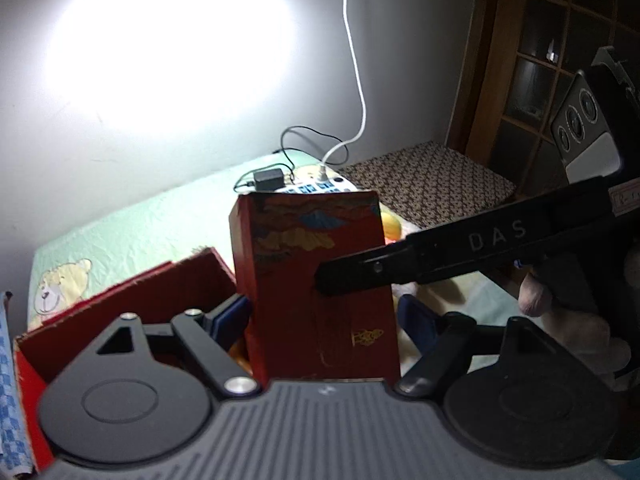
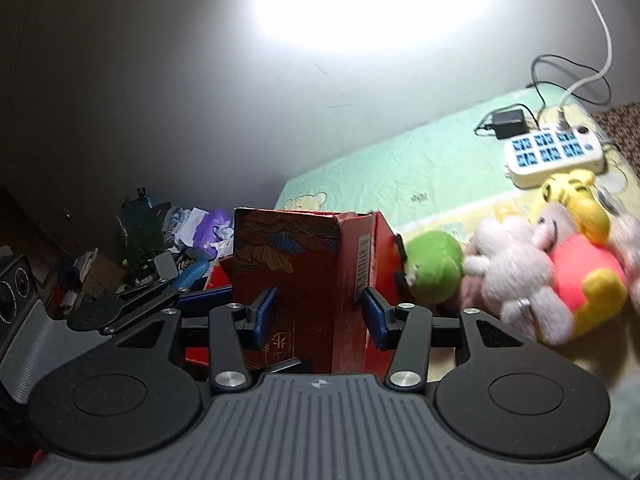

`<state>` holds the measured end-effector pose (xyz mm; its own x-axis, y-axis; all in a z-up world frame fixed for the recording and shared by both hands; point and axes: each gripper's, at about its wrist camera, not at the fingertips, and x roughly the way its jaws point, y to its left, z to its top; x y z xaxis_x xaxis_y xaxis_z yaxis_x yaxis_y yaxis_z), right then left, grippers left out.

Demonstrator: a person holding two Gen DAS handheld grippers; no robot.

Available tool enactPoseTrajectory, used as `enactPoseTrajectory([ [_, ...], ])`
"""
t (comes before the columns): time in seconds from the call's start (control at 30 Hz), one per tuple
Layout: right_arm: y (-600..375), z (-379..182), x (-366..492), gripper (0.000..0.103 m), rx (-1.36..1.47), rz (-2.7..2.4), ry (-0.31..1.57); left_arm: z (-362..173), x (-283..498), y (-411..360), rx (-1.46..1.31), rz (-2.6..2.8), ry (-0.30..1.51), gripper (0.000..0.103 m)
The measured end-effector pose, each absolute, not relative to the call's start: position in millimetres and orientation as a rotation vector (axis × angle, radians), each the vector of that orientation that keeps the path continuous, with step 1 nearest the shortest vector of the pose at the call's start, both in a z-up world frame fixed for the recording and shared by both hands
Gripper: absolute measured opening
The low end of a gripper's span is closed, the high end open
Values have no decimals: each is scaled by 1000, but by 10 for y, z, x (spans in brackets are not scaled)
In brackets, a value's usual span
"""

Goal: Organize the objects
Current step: 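Lift the gift box with the right gripper over the red box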

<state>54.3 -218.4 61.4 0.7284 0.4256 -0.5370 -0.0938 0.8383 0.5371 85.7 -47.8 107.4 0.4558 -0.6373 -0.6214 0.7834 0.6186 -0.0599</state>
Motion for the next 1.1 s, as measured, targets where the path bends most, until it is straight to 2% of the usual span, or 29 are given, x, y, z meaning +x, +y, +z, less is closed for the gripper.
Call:
enactPoseTrajectory([
  [0.3, -1608, 611, 1332, 50, 403, 402, 762, 1032, 1539, 118, 181, -737, 659, 80],
  [0.73, -1158, -79, 2018, 50, 258, 415, 1078, 63, 2167, 276, 81, -670, 976, 80],
  [1.1, -1096, -368, 2160, 50, 178, 393, 1221, -260, 2319, 142, 97, -661, 1167, 80],
])
